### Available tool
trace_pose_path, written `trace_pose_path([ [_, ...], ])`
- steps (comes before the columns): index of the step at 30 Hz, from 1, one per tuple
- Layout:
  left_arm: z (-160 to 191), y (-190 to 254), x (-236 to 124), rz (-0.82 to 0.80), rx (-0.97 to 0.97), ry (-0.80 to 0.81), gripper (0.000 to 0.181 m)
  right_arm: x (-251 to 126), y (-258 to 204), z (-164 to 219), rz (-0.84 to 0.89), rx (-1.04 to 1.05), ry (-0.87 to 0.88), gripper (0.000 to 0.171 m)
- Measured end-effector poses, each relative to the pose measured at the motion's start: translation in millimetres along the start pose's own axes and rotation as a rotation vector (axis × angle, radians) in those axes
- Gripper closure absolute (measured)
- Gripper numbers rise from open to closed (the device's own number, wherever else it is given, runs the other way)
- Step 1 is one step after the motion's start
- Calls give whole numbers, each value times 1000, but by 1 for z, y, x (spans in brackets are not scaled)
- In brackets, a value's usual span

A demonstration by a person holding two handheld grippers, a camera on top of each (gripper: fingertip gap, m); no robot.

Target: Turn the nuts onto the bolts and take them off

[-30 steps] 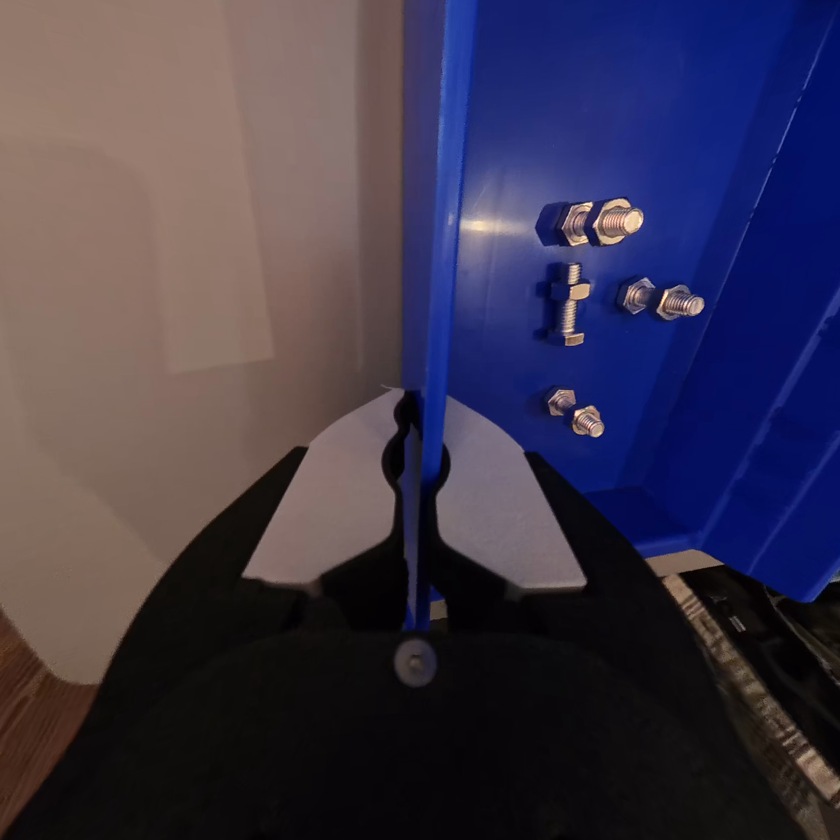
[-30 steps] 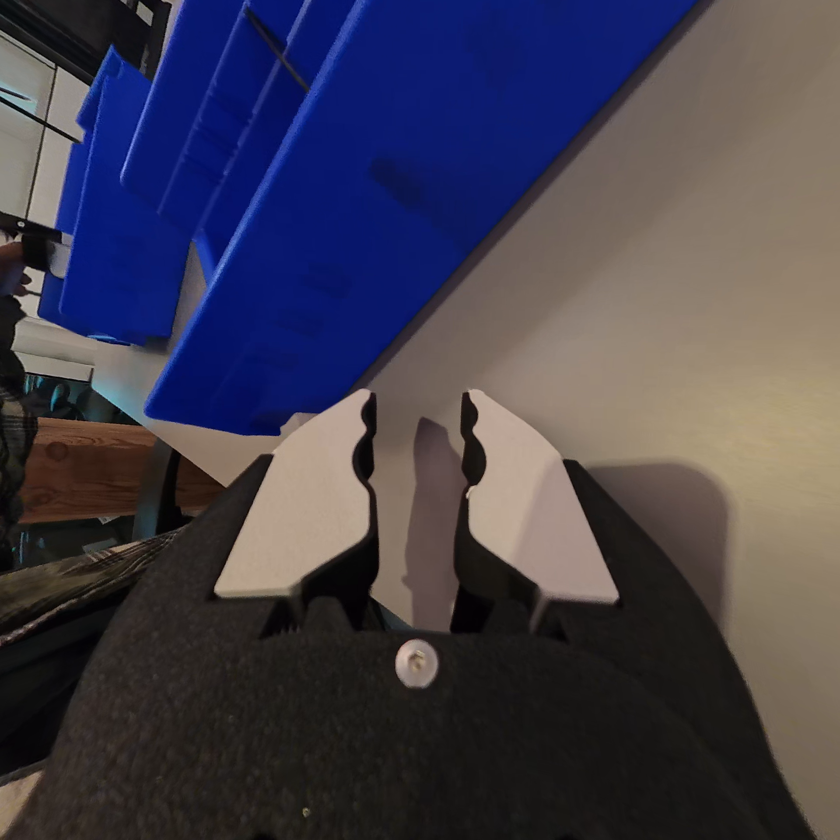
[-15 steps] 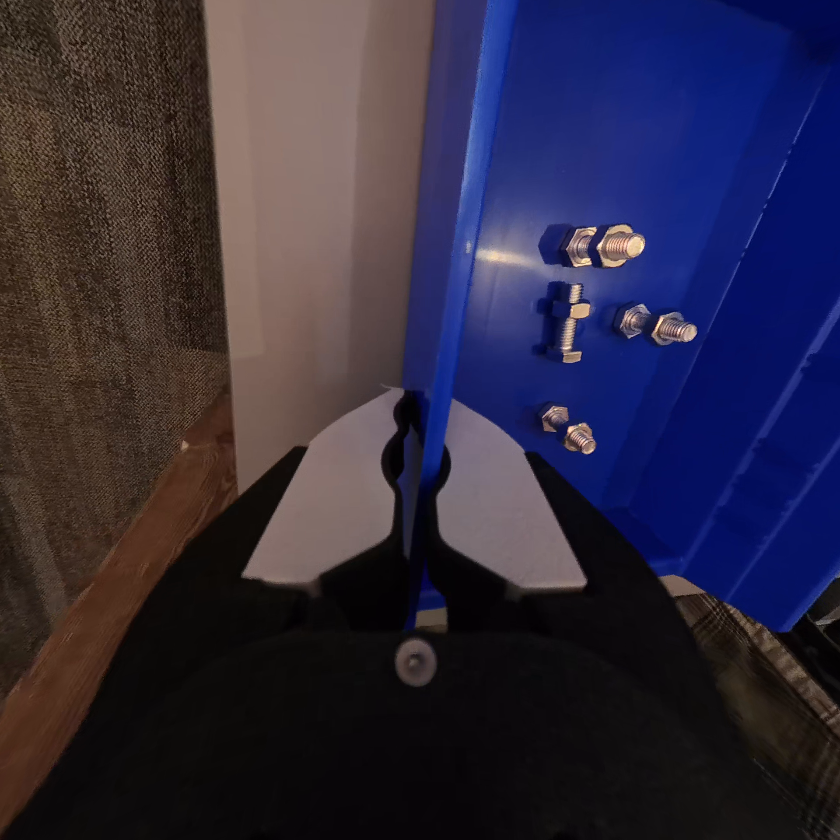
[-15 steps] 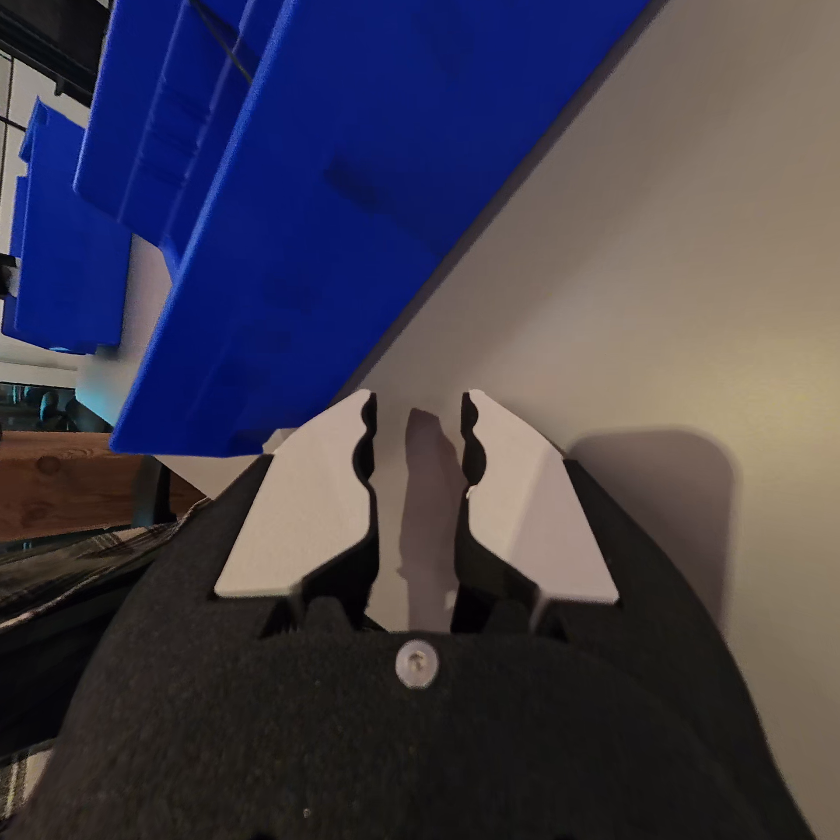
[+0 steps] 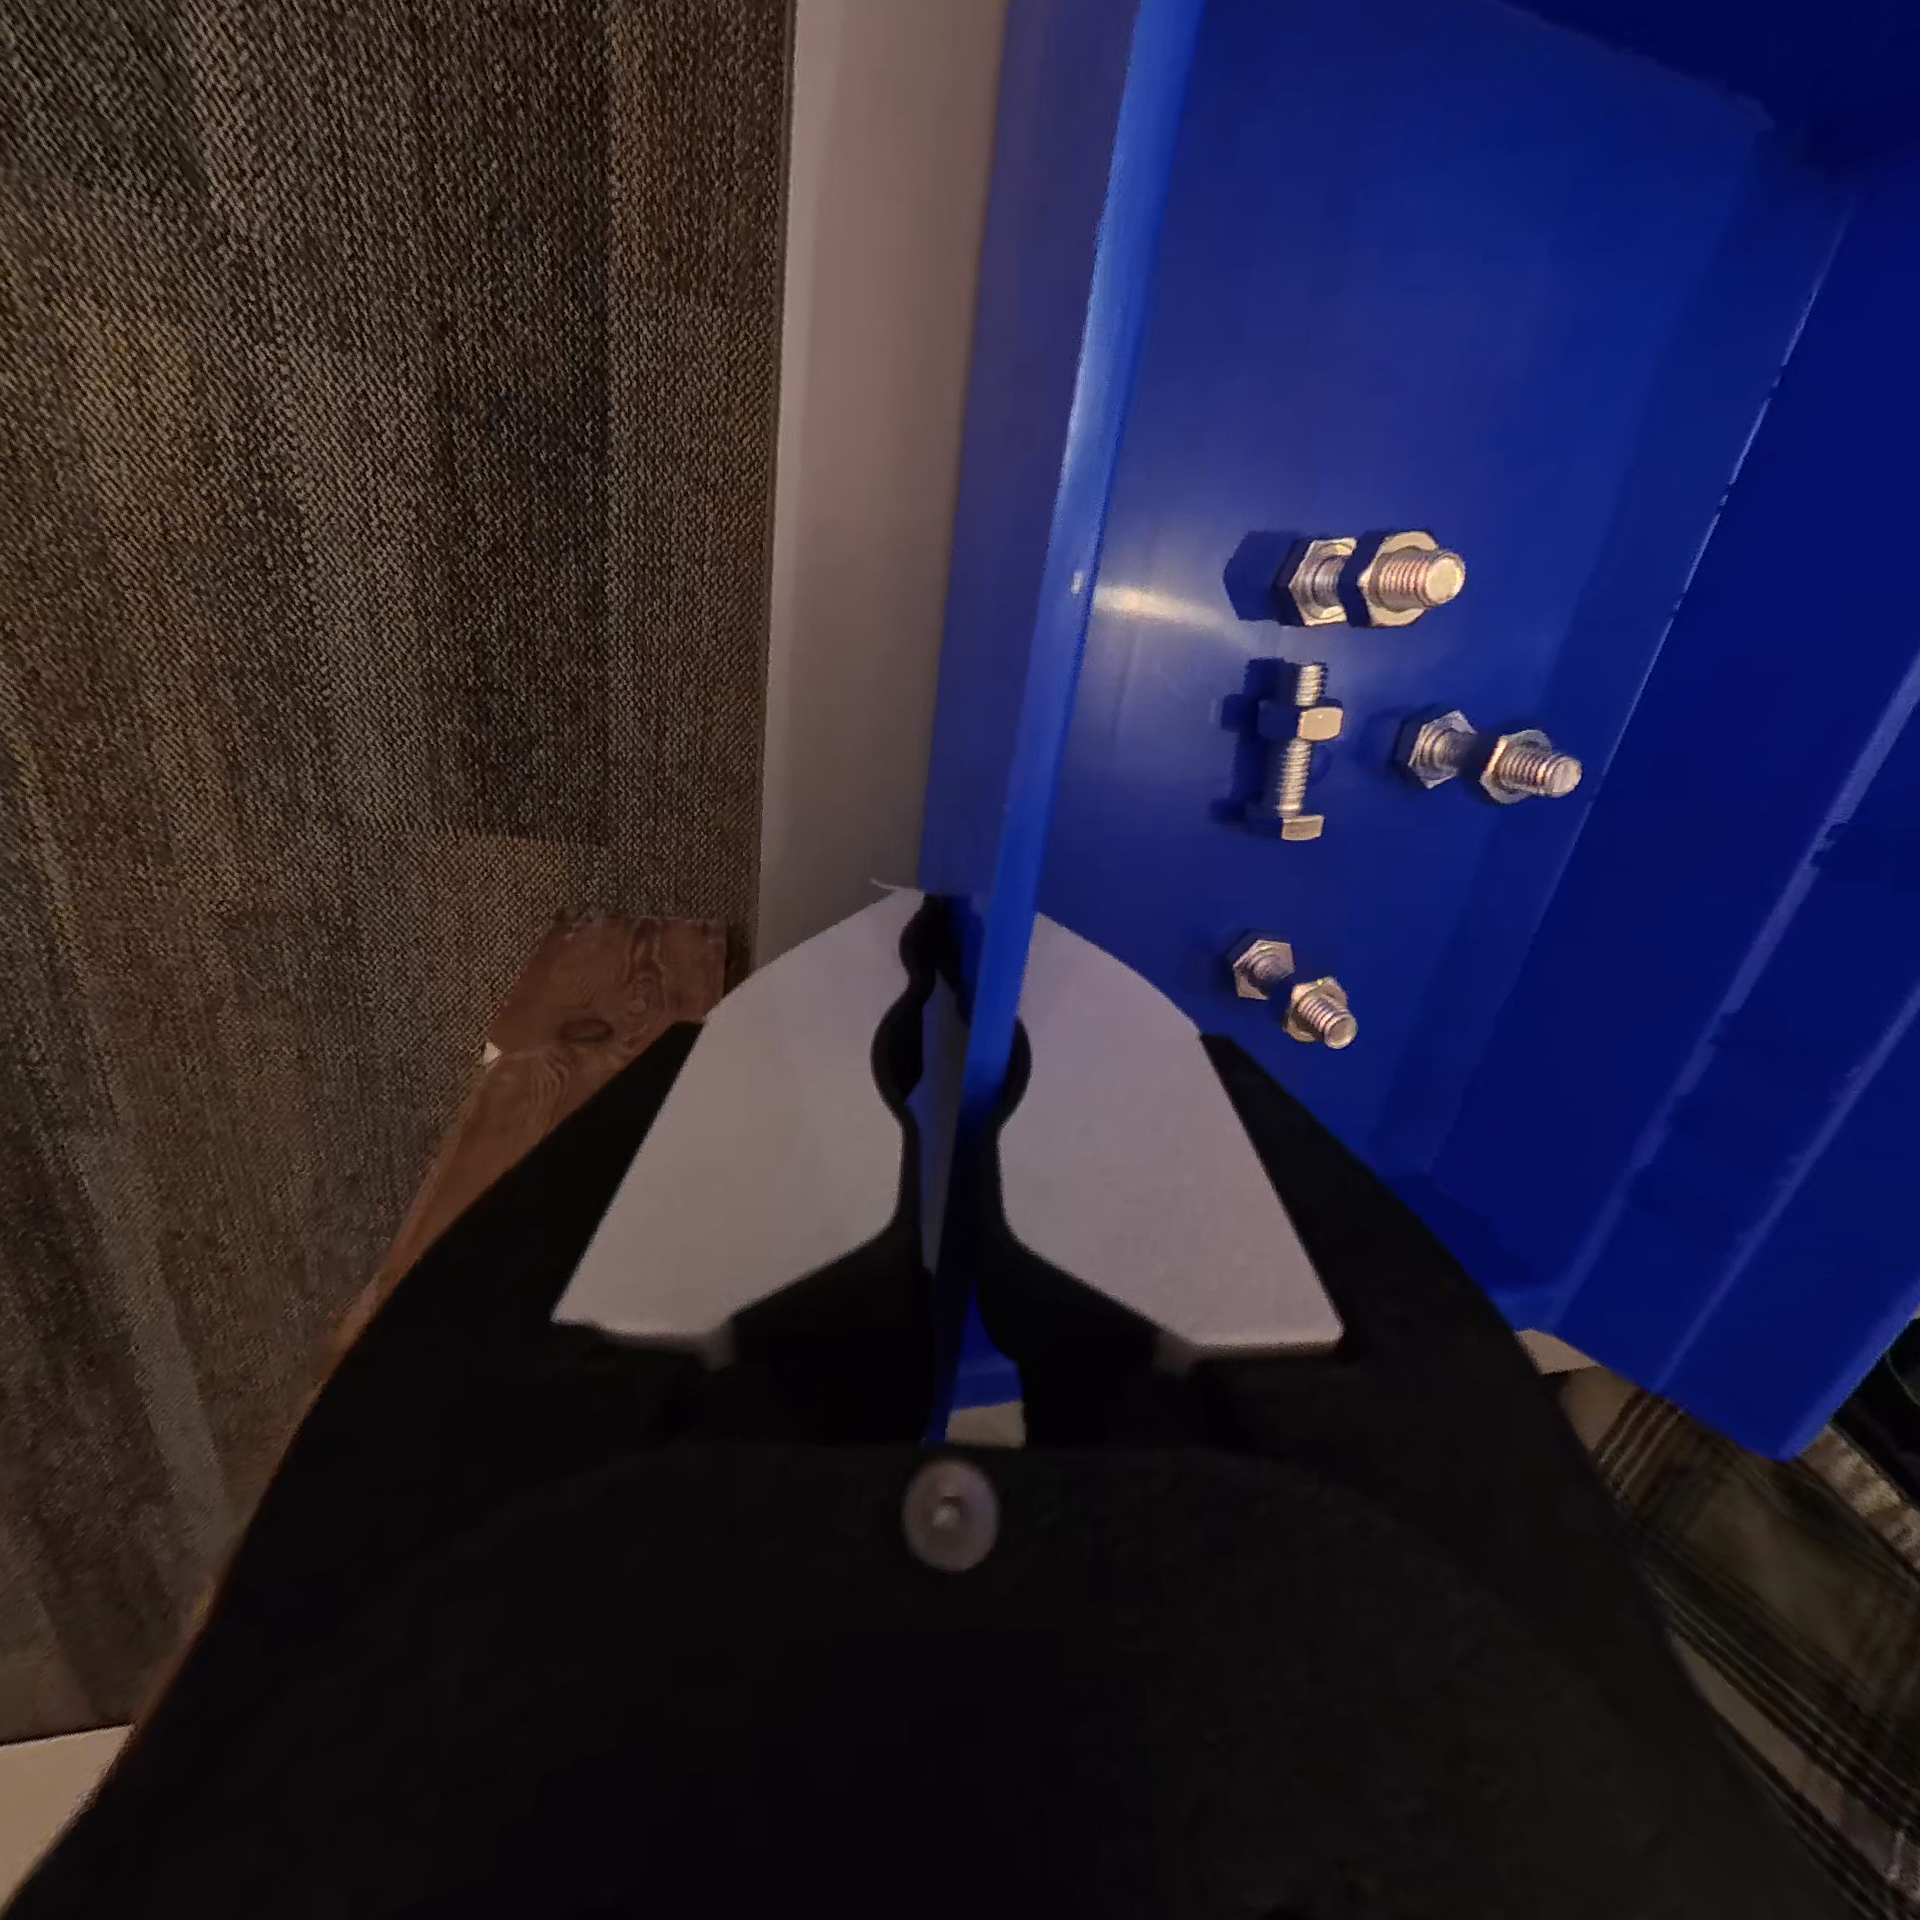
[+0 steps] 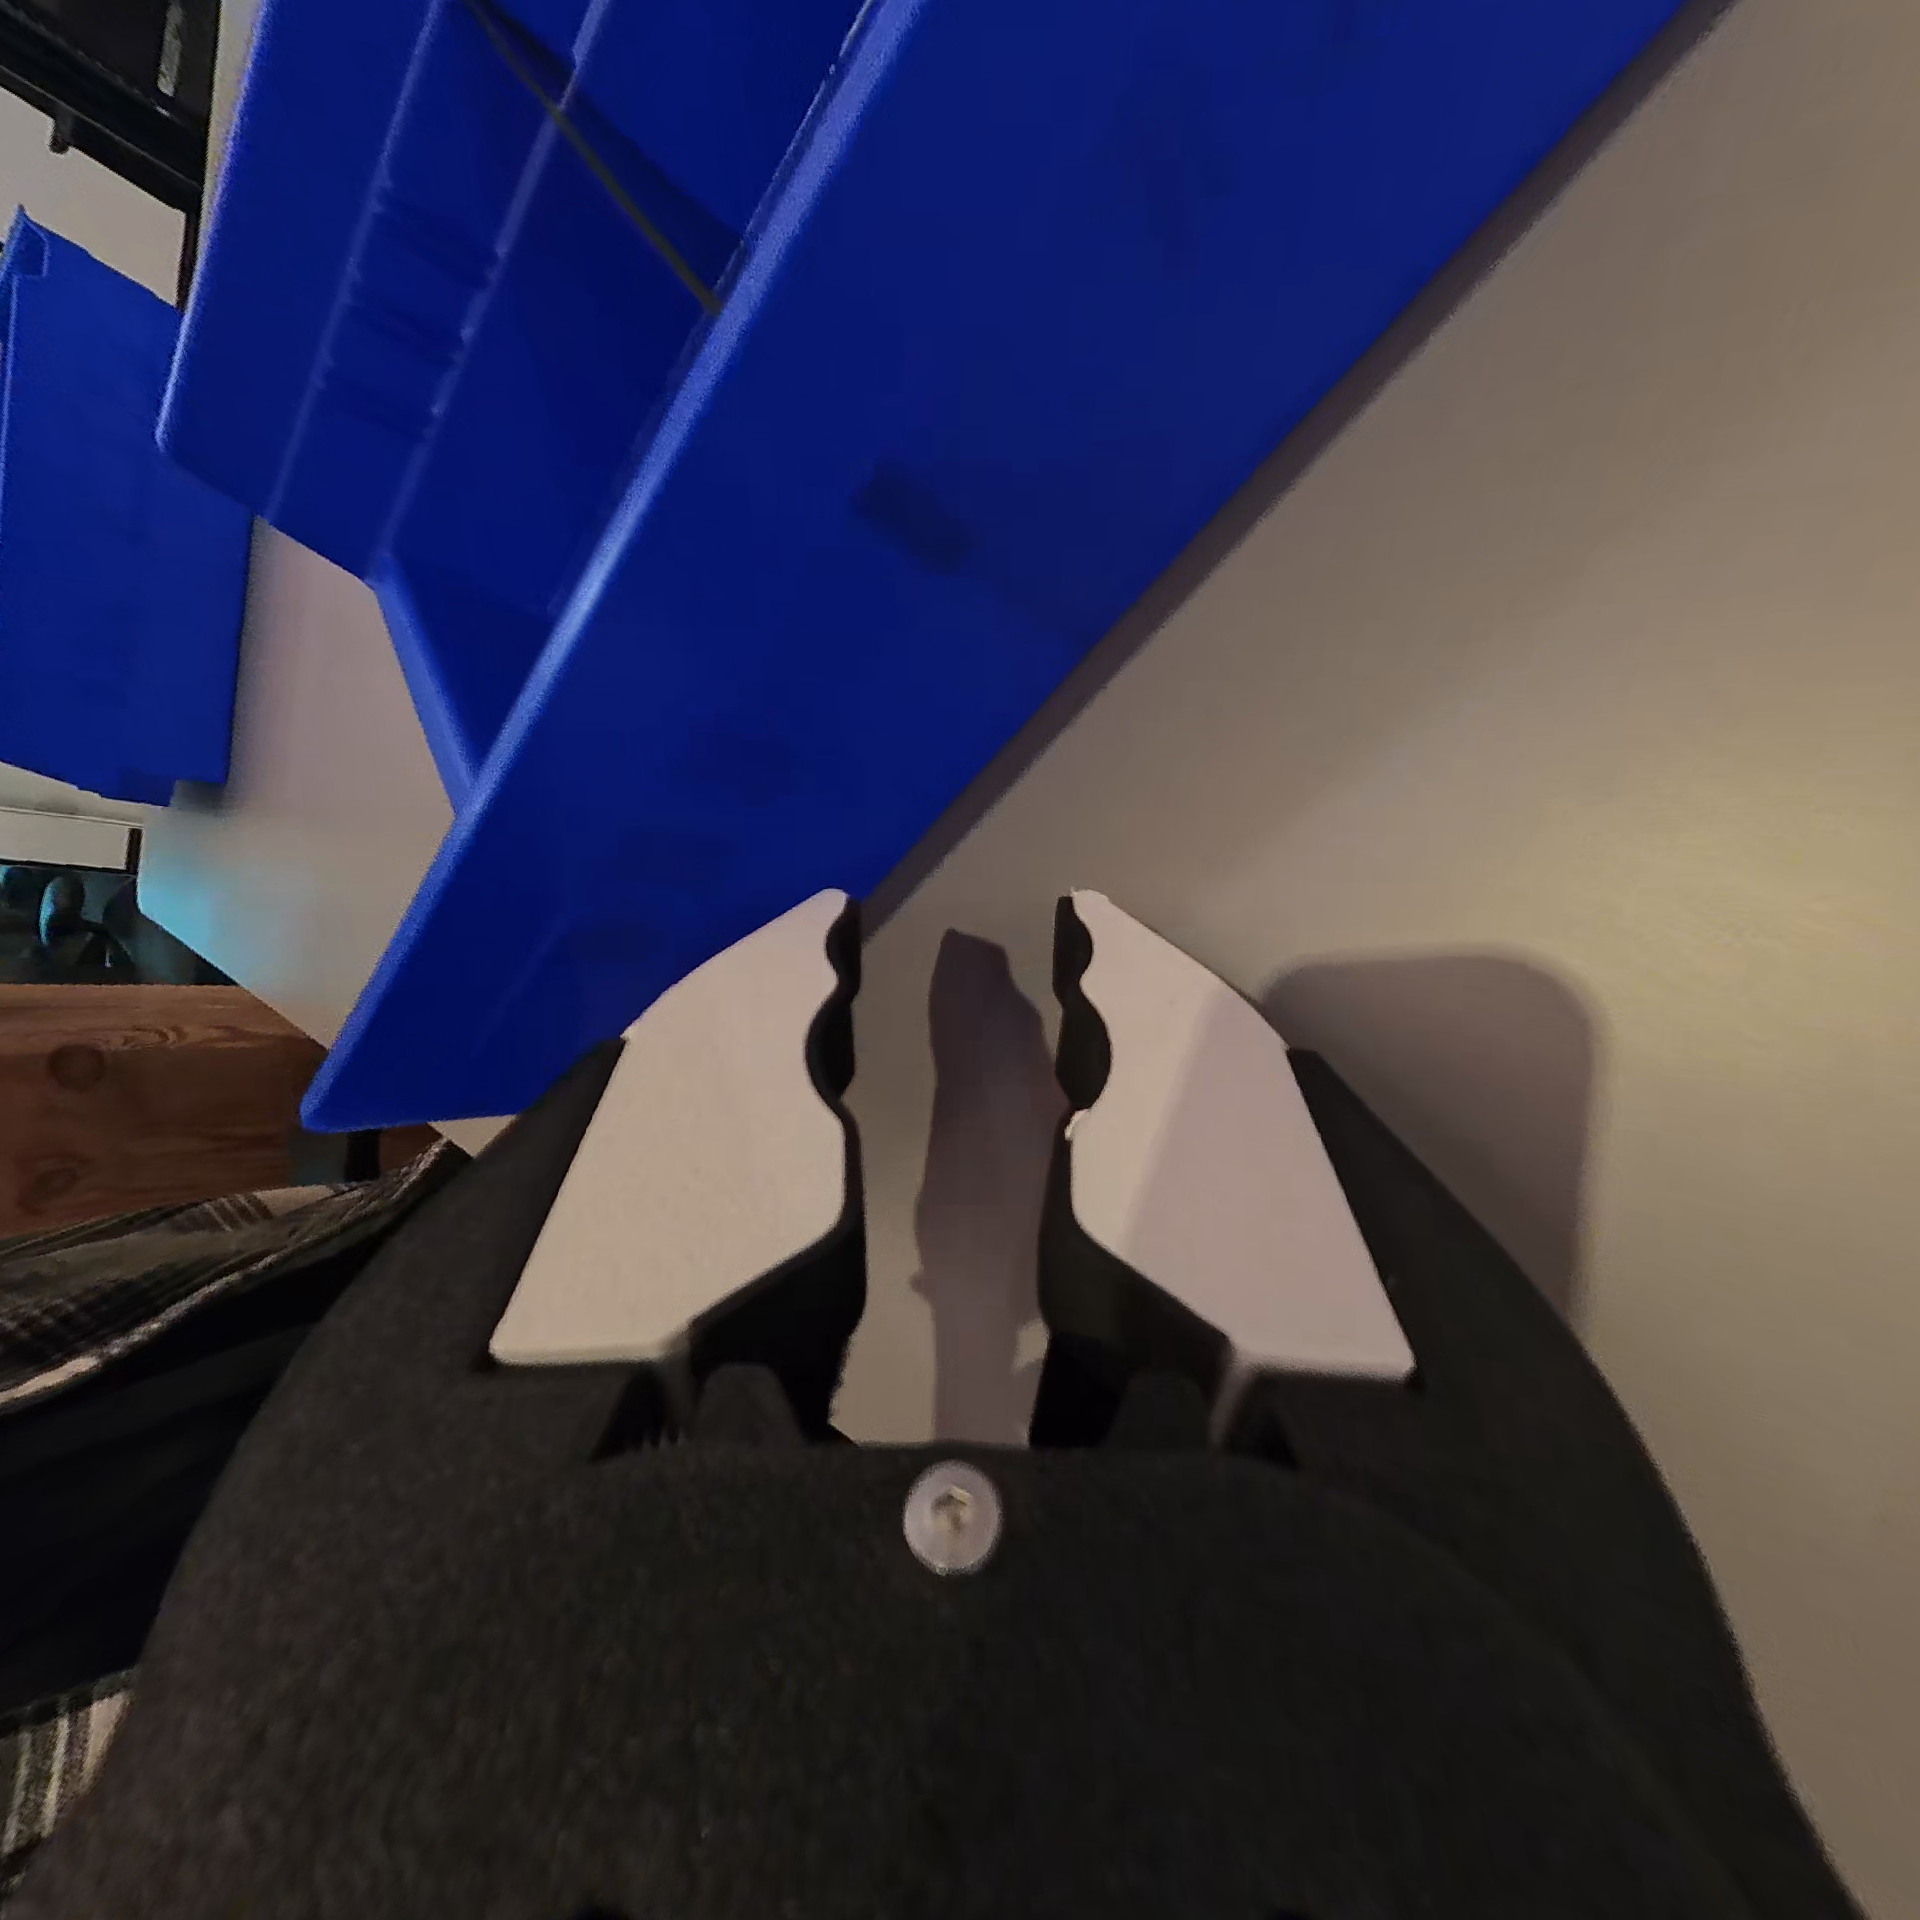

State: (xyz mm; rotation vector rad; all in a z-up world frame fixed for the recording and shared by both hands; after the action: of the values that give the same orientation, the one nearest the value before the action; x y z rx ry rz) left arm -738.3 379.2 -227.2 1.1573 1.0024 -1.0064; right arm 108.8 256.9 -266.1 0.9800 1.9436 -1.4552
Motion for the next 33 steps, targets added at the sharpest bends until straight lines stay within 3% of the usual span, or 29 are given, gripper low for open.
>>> trace_pose_path([
  [10, -2, -4, -5, 129, -44, 98, 165, 1, -4, -2, 12, 13, -1, 135],
  [16, 12, 20, -77, 208, 47, 486, 139, -9, -12, -7, 32, -6, 23, 133],
  [21, 41, 124, -148, 72, 337, 793, 124, -30, -17, -14, 81, 15, 58, 123],
  [24, 64, 212, -162, 35, 530, 874, 124, -46, -21, -19, 125, 32, 85, 114],
  [29, 86, 344, -128, 109, 775, 794, 120, -58, -33, -37, 185, 45, 79, 96],
  [33, 82, 419, -90, 205, 895, 744, 115, -57, -36, -56, 213, 83, 45, 95],
])
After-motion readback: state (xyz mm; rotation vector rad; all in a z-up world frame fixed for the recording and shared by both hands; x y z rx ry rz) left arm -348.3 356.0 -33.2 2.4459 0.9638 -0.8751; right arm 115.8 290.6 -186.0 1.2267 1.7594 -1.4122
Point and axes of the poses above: each gripper's, where its closed fingertips meet, x out along the fingers, z out of its underside, y = z × x across the jaws, the point moved 7 cm from there along -x, back along the fingers, and after that the axes turned 15 degrees about -y, right-handed, at the moved point
